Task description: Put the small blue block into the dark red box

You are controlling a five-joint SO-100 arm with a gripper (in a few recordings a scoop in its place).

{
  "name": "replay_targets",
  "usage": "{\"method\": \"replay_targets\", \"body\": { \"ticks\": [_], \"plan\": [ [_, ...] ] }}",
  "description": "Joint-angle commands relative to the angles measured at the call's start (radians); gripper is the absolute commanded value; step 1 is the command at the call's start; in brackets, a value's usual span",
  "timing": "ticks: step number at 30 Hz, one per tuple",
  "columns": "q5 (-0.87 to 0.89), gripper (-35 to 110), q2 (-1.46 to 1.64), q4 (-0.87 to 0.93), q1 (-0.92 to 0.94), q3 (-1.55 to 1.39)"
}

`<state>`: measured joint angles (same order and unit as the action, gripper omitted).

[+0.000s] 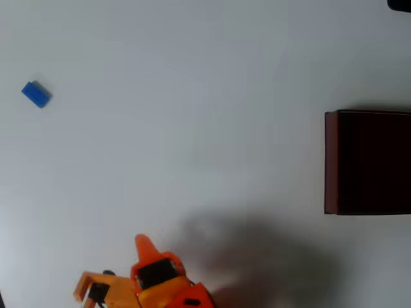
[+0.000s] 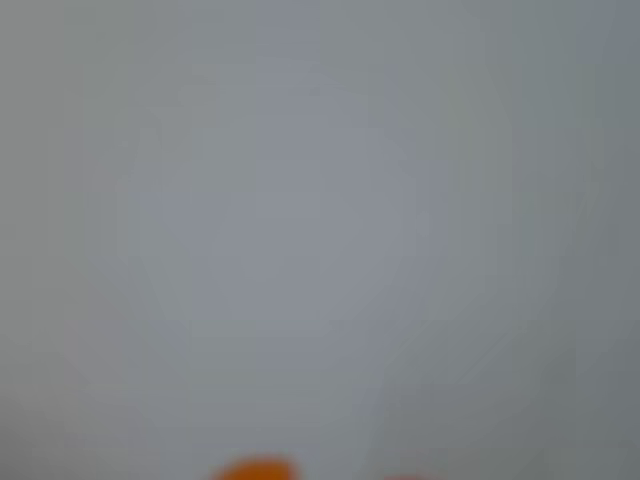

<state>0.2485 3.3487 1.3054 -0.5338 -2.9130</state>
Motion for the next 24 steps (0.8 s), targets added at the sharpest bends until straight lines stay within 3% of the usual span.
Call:
{"method": "replay_targets", "body": {
  "ticks": [1, 6, 13, 18, 24],
  "plan": [
    [0.17, 4, 0.012, -0.021, 0.008, 0.005],
    [0.337, 9, -0.097, -0.035, 0.075, 0.029],
    [0.629, 15, -0.615, -0.038, 0.107, 0.342],
    [0.862, 19, -0.653, -0.048, 0.069, 0.4],
    [1.011, 19, -0.776, -0.186, 0.02, 0.407]
  ]
}}
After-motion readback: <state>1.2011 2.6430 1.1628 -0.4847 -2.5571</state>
